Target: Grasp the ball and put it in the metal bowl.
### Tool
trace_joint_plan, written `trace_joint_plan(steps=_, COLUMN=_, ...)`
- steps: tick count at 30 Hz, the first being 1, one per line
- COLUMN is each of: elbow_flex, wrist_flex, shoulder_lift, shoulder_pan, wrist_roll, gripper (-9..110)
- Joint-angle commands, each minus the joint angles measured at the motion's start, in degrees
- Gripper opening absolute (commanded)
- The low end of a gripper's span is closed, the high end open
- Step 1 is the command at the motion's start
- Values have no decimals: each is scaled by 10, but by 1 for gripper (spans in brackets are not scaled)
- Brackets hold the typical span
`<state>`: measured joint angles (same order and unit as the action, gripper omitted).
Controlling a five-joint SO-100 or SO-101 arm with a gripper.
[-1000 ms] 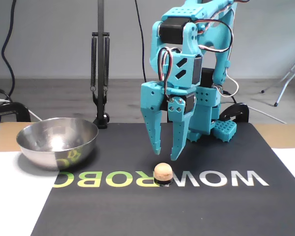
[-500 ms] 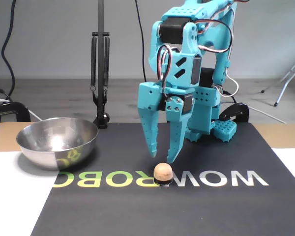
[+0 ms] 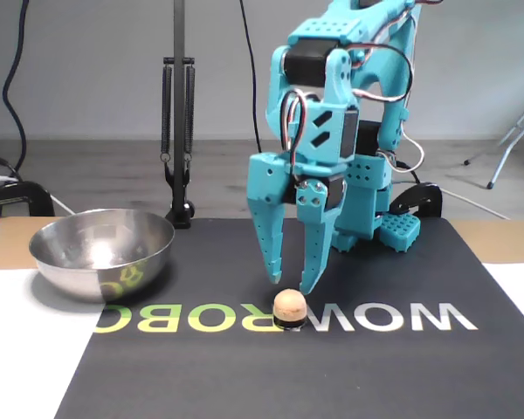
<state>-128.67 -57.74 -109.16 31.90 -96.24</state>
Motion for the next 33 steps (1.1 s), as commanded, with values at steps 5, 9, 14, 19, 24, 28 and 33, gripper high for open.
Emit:
trace_joint_plan(steps=5, elbow_flex=2, wrist_flex=3, shoulder_lift=-11, shoulder_pan=-3, wrist_roll=-2, gripper=42)
trace_joint_plan(steps=9, elbow_flex=2, wrist_flex=3, shoulder_lift=-11, shoulder_pan=-4, wrist_roll=-3, gripper=43)
trace_joint_plan(steps=14, elbow_flex=2, wrist_flex=1, shoulder_lift=-11, shoulder_pan=-2, wrist_roll=-3, gripper=58)
trace_joint_plan(steps=19, elbow_flex=1, wrist_flex=2, shoulder_lift=-7, shoulder_pan=-2, wrist_roll=-3, gripper=58)
trace_joint_plan(steps=24, elbow_flex=8, wrist_flex=4, shoulder_lift=21, shoulder_pan=-1, wrist_roll=-3, gripper=58)
trace_joint_plan(steps=28, elbow_flex=11, wrist_flex=4, shoulder_lift=30, shoulder_pan=-1, wrist_roll=-3, gripper=58)
trace_joint_plan(steps=33, elbow_flex=4, wrist_flex=25, shoulder_lift=31, shoulder_pan=-2, wrist_roll=-2, gripper=58)
